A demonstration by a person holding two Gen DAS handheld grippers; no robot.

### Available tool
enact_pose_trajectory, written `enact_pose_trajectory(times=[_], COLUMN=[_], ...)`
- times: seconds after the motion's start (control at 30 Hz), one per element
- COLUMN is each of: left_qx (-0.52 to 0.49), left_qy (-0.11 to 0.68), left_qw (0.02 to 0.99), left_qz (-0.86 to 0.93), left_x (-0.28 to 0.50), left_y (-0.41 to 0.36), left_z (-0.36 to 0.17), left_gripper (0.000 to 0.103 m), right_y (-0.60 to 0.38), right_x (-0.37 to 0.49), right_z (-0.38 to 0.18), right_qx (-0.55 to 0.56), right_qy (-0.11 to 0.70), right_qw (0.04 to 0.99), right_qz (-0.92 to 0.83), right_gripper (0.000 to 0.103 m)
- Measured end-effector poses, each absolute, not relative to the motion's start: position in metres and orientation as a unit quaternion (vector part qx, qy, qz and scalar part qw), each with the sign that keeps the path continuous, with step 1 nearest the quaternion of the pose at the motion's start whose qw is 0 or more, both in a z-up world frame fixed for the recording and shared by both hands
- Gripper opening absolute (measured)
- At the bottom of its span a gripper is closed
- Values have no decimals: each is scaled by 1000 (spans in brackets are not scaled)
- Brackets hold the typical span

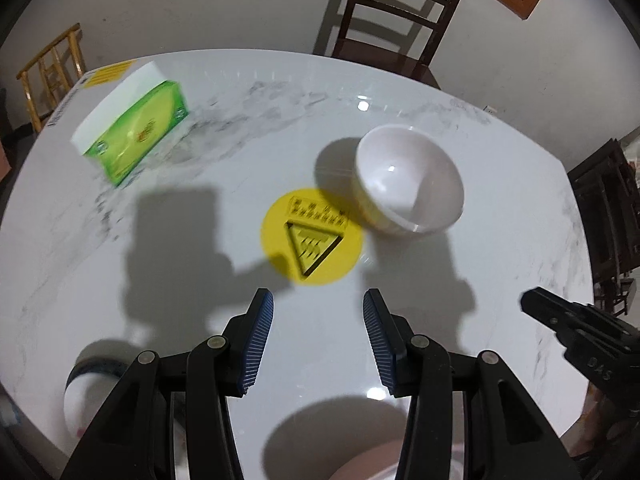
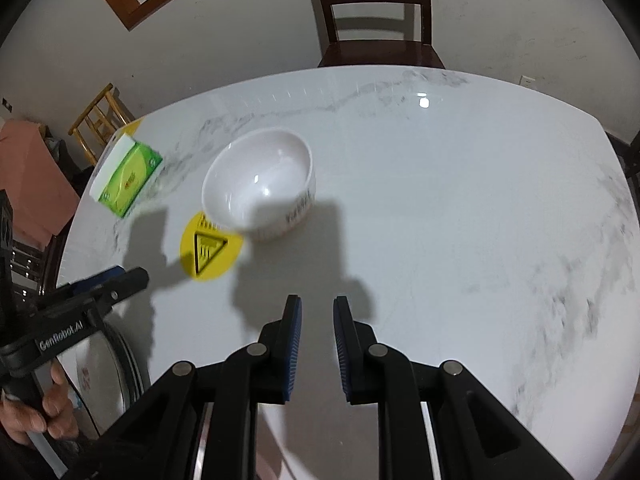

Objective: Organize plates and bowls
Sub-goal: 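Grip the small white Rabbit bowl rim with both tools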

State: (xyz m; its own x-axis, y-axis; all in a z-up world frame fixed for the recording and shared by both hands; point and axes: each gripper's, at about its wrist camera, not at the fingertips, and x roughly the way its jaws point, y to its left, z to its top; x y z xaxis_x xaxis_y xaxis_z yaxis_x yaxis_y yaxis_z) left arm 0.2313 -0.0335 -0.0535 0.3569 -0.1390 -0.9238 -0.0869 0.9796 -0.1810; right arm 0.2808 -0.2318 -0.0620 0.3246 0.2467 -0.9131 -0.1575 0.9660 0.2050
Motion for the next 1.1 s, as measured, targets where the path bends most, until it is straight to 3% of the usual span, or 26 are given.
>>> enact_pose_trajectory(times=[0.43, 0.9, 1.0, 1.1], left_qx=[-138, -117, -121, -127], left_qy=[567, 589, 596, 606], left_qw=[812, 800, 793, 785], left_qz=[2, 2, -1, -6], left_x=[306, 338, 343, 347], left_y=[-47, -56, -57, -58], left_z=[-67, -95, -105, -114], left_gripper=[43, 41, 36, 23], right_y=[-204, -189, -185, -186], right_x=[369, 390, 390, 391], right_z=[-85, -107, -111, -114], right_qx=[23, 2, -4, 4], right_qy=[583, 599, 600, 604], right_qw=[802, 792, 791, 788], right_qz=[130, 117, 119, 121], right_gripper=[17, 17, 17, 17])
